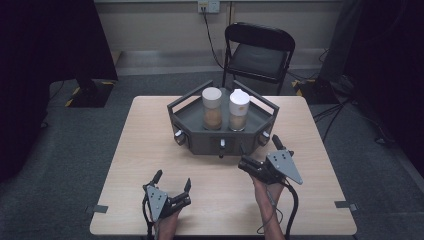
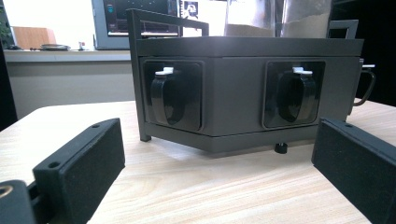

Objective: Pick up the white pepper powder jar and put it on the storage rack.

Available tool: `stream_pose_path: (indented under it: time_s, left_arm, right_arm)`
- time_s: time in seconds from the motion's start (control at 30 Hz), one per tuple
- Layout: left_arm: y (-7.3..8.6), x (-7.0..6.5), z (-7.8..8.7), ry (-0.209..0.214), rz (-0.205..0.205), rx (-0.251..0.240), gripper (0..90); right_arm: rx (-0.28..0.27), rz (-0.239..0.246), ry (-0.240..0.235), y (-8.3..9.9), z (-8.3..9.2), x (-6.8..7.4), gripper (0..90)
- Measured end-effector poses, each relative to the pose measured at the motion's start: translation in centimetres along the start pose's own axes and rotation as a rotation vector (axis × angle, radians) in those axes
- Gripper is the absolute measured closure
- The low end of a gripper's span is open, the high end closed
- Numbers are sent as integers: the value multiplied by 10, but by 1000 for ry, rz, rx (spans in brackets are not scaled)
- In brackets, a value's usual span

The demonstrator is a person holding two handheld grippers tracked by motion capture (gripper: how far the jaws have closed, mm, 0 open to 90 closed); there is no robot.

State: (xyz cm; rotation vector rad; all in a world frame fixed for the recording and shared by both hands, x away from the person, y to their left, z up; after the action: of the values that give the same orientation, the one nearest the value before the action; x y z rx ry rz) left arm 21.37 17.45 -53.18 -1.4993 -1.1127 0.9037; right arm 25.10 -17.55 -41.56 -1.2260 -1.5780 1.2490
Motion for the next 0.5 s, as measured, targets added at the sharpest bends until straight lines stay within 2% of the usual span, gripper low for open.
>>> stream_pose_path:
  time_s: [0.1,0.2,0.5]
  left_arm:
    - [0,0,0,0,0,0,19]
    - [0,0,0,0,0,0,19]
    - [0,0,0,0,0,0,19]
  right_arm:
    - [18,0,4,3,3,1,0]
    - [2,3,12,8,7,2,0]
    - [18,-14,27,17,18,2,0]
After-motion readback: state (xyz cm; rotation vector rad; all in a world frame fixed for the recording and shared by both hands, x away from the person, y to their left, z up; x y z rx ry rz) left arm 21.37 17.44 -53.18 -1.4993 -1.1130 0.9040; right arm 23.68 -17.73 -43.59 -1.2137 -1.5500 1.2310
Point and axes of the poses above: each handheld gripper's, and its own axes: z roughly backward along the jaws, y roughly out of its underside, x roughly to its left, the point moved 5 cm from there along -z, roughly forward along the jaws, and after that the axes turned 8 degrees about -x, right-handed, at the moved point
